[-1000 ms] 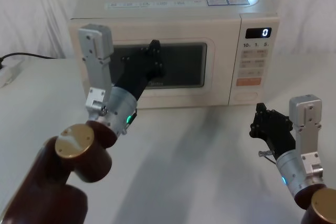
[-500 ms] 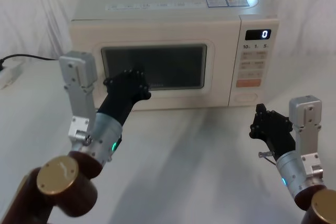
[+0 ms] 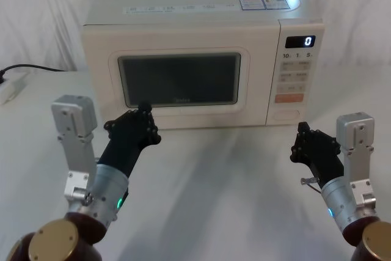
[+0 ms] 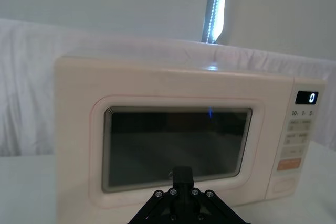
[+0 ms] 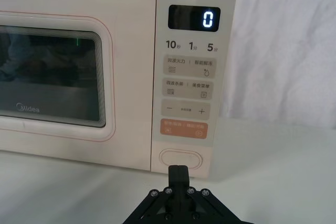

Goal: Press the button to open the microwave door with one hand; close the microwave door with the other hand.

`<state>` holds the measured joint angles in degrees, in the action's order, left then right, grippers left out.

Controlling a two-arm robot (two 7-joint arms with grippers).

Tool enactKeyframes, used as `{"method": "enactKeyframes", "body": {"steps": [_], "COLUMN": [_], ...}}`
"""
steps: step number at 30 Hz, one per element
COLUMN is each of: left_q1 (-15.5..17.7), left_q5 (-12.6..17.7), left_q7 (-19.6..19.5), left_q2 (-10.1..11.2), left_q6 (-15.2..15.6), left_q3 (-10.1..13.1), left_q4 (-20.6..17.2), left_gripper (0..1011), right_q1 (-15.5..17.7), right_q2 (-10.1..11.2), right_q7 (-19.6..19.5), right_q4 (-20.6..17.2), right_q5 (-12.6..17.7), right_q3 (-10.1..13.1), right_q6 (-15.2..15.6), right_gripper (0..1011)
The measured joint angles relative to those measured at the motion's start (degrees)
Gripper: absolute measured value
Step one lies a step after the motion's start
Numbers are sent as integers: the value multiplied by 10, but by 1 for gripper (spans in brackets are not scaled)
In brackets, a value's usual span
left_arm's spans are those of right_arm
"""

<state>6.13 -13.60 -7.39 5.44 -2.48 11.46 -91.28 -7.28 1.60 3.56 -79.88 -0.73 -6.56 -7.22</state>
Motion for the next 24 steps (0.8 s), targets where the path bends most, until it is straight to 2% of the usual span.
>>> {"method": "enactKeyframes", "body": {"steps": [7, 13, 24], "left_q1": [-33, -49, -57], "left_q5": [13, 23, 34], "left_q7": [8, 17, 27], "left_q2": [1, -5, -21], "left_q6": [-11, -18, -14], "left_q3": [-11, -20, -32], "left_q4": [-16, -23, -23], "left_gripper": [0, 0, 0], "right_q1": [0, 0, 0], "right_q2": [0, 0, 0], "right_q7": [0, 0, 0], "right_q4": [0, 0, 0], "right_q5": [0, 0, 0], "right_q3": [0, 0, 0], "right_q6": [0, 0, 0], "right_gripper": [0, 0, 0]}}
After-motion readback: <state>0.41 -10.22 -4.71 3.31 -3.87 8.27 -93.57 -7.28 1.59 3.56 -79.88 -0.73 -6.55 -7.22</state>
